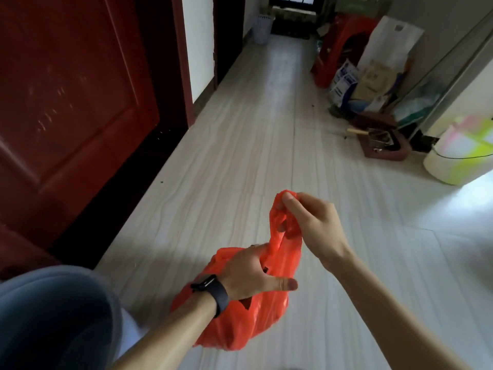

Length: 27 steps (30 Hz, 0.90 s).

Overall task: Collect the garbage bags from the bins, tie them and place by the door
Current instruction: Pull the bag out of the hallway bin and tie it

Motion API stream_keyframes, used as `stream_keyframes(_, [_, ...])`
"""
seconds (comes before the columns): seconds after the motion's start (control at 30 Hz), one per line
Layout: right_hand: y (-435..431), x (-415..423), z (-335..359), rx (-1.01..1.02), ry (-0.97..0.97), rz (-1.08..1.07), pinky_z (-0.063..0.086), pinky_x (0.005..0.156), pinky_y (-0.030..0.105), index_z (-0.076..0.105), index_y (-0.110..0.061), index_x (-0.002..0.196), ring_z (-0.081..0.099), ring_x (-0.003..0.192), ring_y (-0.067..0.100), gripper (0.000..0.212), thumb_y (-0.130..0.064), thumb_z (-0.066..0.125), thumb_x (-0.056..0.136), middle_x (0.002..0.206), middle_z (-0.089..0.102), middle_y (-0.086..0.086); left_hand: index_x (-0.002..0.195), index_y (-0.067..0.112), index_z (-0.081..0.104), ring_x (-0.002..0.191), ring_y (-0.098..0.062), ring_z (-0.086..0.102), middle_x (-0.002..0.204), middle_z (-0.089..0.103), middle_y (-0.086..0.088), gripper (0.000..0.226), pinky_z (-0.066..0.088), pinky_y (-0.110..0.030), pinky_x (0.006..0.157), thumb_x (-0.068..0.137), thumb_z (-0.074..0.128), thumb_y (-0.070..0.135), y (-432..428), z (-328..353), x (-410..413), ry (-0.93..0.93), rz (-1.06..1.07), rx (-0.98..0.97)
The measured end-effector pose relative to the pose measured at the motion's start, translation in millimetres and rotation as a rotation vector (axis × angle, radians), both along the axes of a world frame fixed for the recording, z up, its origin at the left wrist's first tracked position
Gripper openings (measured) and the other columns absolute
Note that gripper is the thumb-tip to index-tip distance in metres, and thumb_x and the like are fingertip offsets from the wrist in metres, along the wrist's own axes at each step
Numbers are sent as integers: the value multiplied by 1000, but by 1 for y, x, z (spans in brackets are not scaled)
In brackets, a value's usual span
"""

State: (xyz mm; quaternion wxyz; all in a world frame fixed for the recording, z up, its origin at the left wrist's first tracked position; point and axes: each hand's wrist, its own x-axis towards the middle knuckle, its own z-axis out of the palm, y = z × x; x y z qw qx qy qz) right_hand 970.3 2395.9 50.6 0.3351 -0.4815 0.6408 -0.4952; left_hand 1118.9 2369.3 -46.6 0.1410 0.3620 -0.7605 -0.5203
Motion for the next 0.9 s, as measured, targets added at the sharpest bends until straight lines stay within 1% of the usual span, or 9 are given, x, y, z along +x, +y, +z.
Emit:
stream_keyframes(0.13, [1, -23, -17, 3, -32, -87, 55, 64, 30, 75, -19, 85, 72, 76, 13, 26, -38, 62, 94, 84, 75, 2, 66, 19, 61, 53, 0, 51, 55, 55, 16, 37, 37, -17, 52, 86, 65, 49, -3, -13, -5, -11, 232, 52])
stream_keyframes(0.23, [23, -43, -51, 52, -164, -126, 49, 81, 33, 70, -25, 104, 67, 98, 12, 31, -45, 65, 81, 107, 71, -10, 85, 12, 78, 79, -15, 73, 81, 76, 2, 27, 51, -22, 72, 81, 77, 39, -12, -15, 3, 160, 249, 441])
stream_keyframes(0.37, [44, -26, -106, 320, 132, 415, 28, 115, 35, 48, -56, 132, 27, 147, 6, 70, -54, 77, 69, 151, 33, -30, 97, 16, 79, 95, -24, 73, 100, 77, -9, 33, 55, -29, 81, 72, 79, 37, -19, -12, 12, 177, 128, 611])
stream_keyframes(0.43, [44, -7, -126, 286, 178, 430, 43, 106, 32, 58, -57, 122, 48, 133, 6, 50, -56, 74, 75, 135, 54, -24, 93, 17, 80, 86, -20, 75, 93, 77, -6, 22, 54, -21, 67, 75, 77, 31, -22, -7, 12, 186, 71, 659])
stream_keyframes(0.5, [41, 9, -136, 297, 228, 251, 49, 68, 18, 65, -51, 79, 60, 74, -6, 11, -61, 65, 78, 78, 66, -26, 79, 19, 77, 55, -12, 65, 67, 70, 3, 7, 46, -20, 48, 75, 76, 24, -25, -3, 10, 244, 149, 654])
stream_keyframes(0.57, [37, 14, -148, 333, 279, 138, 33, 44, 21, 49, -22, 54, 33, 44, 6, 48, -57, 60, 85, 42, 42, -14, 77, 19, 69, 41, -9, 40, 53, 51, 6, 8, 32, -23, 42, 73, 76, 19, -31, -5, 12, 391, 418, 611])
stream_keyframes(0.67, [33, 15, -157, 389, 115, 3, 33, 47, 29, 46, -13, 56, 34, 46, 7, 52, -45, 56, 96, 46, 40, -12, 108, 31, 61, 58, -8, 55, 69, 57, 8, 40, 44, -21, 56, 74, 80, 39, -33, -14, 32, 477, 745, 302])
stream_keyframes(0.8, [29, 18, -163, 436, -50, -66, 37, 58, 32, 56, 7, 80, 45, 60, 12, 52, -41, 50, 99, 66, 49, 0, 131, 46, 41, 108, -9, 61, 118, 62, 11, 92, 48, -29, 91, 52, 81, 71, -7, -47, 61, 208, 705, -45])
stream_keyframes(0.9, [26, 21, -165, 443, -18, -77, 37, 57, 32, 56, 2, 76, 44, 59, 13, 50, -41, 46, 100, 65, 49, -1, 125, 27, 55, 99, -26, 68, 99, 68, -2, 79, 54, -48, 89, 61, 85, 62, 5, -76, 71, 254, 597, 0])
